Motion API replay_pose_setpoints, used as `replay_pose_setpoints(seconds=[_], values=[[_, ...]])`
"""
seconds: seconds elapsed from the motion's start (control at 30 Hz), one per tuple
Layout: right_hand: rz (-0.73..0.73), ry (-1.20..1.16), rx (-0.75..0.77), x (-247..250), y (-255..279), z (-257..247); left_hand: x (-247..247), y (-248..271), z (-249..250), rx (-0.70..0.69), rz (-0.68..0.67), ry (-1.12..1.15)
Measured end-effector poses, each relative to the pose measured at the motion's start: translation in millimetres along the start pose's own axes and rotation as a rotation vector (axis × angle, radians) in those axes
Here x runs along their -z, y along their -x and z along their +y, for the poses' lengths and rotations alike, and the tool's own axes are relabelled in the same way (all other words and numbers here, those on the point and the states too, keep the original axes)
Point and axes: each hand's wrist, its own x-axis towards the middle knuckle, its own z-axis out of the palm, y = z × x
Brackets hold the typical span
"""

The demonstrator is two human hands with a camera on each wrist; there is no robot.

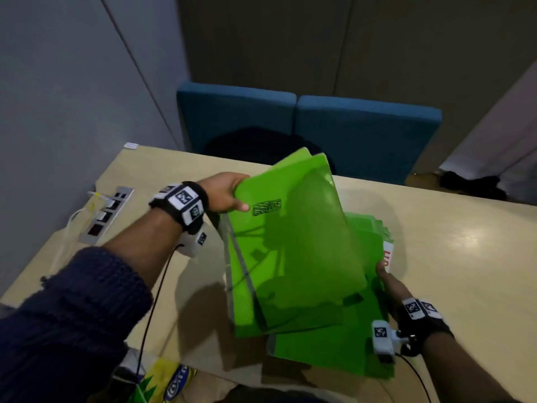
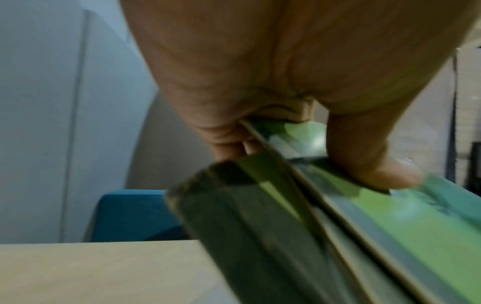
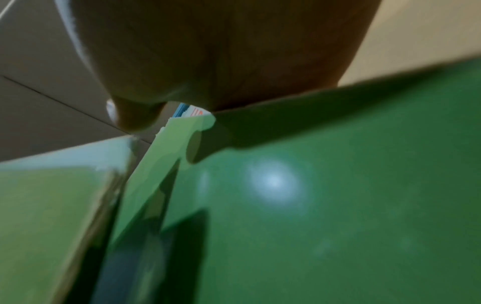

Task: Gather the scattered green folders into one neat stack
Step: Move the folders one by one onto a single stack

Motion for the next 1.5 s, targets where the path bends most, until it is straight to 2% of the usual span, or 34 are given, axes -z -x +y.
replay_pose_setpoints(seconds=[0.17,0.23,0.3,0.33,0.4,0.43,0.5,0.57,0.67,0.8,0.9,1.0,1.1,1.2,1.3,1.37,1.5], values=[[-0.084,0.037,0.027,7.2,2.2,10.7,-70.8,-43.7,35.4,0.026,0.21,-0.083],[-0.106,0.061,0.063,7.1,10.4,8.4,-101.0,-45.1,33.8,0.066,0.393,-0.051],[-0.14,0.106,0.078,10.6,12.8,7.5,-128.6,-36.1,23.7,0.237,0.586,0.047],[-0.15,0.128,0.075,13.6,12.3,7.2,-142.7,-29.6,15.1,0.371,0.626,0.127],[-0.152,0.103,0.03,19.7,5.8,9.3,-167.0,-16.7,0.4,0.611,0.537,0.384],[-0.145,0.041,0.005,20.6,3.4,9.6,-176.9,-11.6,-2.7,0.658,0.458,0.532],[-0.12,-0.147,-0.032,17.4,1.8,9.6,-191.3,-7.1,-3.1,0.628,0.381,0.717],[-0.097,-0.242,-0.065,15.8,-2.3,11.4,-199.9,-6.4,1.3,0.564,0.36,0.698],[-0.138,-0.218,-0.109,20.4,-1.3,12.4,-203.4,-4.7,9.5,0.511,0.304,0.714],[-0.114,-0.23,-0.207,34.9,-0.4,18.0,-203.8,-2.0,11.5,0.416,0.17,0.693],[-0.137,-0.2,-0.222,34.6,1.3,16.2,-203.4,-1.5,13.9,0.395,0.172,0.763],[-0.197,-0.04,-0.19,33.1,2.8,16.9,-206.4,-2.0,17.6,0.432,0.152,0.804],[-0.222,-0.1,-0.109,28.9,9.2,25.7,-207.1,-3.6,13.2,0.421,0.111,0.733],[-0.188,-0.151,0.02,10.6,15.8,35.5,-203.2,-3.1,7.0,0.409,0.116,0.805],[-0.14,-0.154,0.125,1.4,19.9,39.1,-201.8,-2.9,6.6,0.472,0.12,0.849],[-0.158,-0.171,0.175,4.2,22.4,36.6,-197.3,-3.0,4.7,0.525,0.148,0.919],[-0.207,-0.04,0.326,10.7,30.5,18.1,-174.8,3.3,8.6,0.514,0.123,1.012]])
